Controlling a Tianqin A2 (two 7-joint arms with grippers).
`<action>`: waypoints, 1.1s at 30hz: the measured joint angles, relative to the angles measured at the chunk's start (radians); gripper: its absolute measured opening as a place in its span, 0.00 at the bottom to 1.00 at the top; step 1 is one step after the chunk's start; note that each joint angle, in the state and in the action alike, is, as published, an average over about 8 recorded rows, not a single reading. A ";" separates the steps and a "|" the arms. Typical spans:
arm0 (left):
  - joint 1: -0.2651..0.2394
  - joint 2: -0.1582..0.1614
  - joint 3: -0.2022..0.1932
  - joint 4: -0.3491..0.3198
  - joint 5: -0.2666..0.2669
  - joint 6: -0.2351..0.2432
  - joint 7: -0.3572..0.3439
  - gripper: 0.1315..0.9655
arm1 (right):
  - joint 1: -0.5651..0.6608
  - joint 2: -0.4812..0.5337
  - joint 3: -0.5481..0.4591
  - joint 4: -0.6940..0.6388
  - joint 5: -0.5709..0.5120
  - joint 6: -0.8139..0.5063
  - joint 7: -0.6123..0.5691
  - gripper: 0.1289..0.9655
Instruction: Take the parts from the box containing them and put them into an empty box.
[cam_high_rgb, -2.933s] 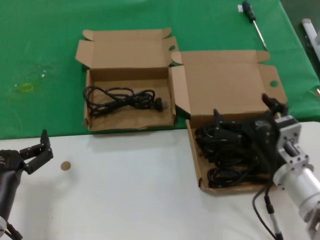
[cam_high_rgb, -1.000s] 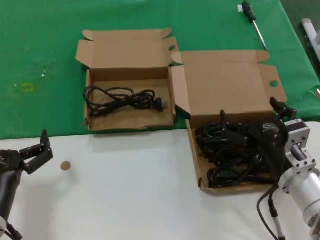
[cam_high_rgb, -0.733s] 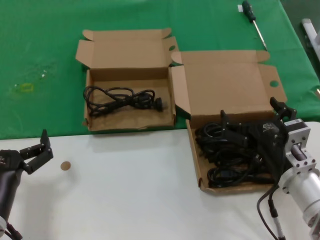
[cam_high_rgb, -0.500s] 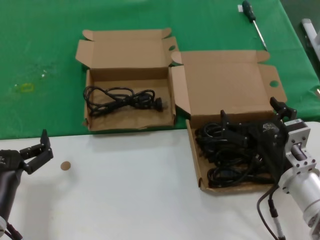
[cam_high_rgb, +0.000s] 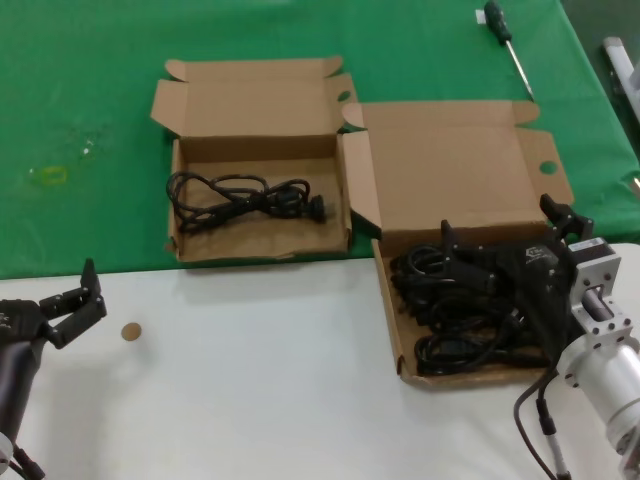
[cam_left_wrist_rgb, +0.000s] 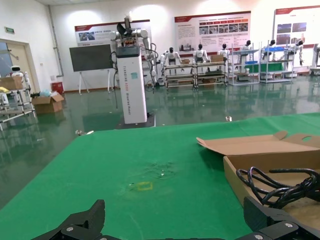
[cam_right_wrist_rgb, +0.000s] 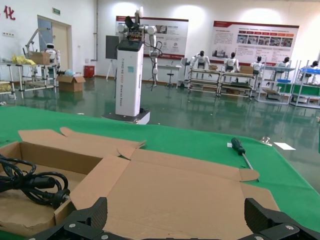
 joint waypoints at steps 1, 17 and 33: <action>0.000 0.000 0.000 0.000 0.000 0.000 0.000 1.00 | 0.000 0.000 0.000 0.000 0.000 0.000 0.000 1.00; 0.000 0.000 0.000 0.000 0.000 0.000 0.000 1.00 | 0.000 0.000 0.000 0.000 0.000 0.000 0.000 1.00; 0.000 0.000 0.000 0.000 0.000 0.000 0.000 1.00 | 0.000 0.000 0.000 0.000 0.000 0.000 0.000 1.00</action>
